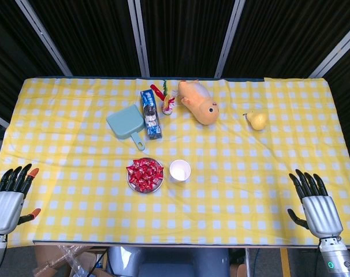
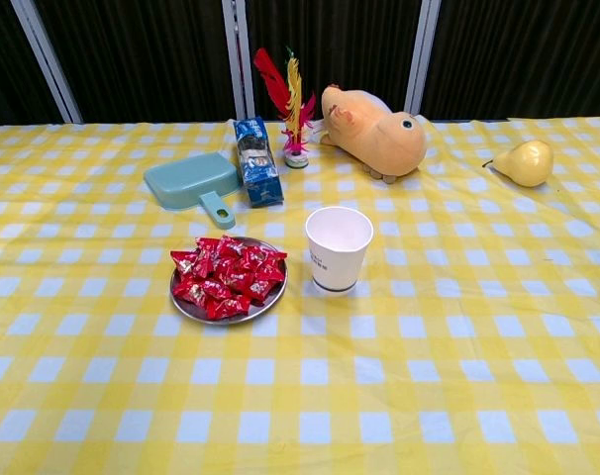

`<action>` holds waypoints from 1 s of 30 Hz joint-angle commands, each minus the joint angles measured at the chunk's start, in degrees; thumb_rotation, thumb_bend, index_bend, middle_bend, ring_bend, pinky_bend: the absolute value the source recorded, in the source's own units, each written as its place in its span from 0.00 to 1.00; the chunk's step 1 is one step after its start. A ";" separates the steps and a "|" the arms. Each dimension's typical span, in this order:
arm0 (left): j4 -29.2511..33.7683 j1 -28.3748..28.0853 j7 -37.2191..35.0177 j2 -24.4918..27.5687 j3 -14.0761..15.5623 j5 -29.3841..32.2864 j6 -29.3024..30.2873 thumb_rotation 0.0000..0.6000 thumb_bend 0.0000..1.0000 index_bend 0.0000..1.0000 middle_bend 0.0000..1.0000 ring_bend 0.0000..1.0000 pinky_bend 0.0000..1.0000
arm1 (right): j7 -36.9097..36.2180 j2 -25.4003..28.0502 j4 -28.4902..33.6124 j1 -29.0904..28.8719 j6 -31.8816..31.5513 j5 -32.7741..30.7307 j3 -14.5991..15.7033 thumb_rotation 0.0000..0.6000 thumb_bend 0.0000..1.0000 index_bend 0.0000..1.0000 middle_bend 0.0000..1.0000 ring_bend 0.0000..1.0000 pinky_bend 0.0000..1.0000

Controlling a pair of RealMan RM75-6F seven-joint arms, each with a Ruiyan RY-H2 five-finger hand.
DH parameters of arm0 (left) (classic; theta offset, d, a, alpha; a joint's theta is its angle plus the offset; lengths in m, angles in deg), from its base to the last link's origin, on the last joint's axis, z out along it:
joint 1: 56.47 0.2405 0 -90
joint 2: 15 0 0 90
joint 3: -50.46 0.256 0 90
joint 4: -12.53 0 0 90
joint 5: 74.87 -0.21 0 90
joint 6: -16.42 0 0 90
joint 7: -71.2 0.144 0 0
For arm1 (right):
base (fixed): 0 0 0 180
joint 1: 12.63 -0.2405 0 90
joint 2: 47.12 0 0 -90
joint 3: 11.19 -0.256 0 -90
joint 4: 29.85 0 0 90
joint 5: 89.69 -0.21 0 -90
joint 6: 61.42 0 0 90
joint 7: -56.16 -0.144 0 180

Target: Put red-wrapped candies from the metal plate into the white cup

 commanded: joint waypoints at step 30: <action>3.35 -4.34 5.25 -0.69 -3.06 0.48 -3.67 1.00 0.26 0.08 0.21 0.75 0.88 | -0.78 0.29 0.50 -0.02 0.36 -0.21 0.10 1.00 0.34 0.00 0.00 0.00 0.00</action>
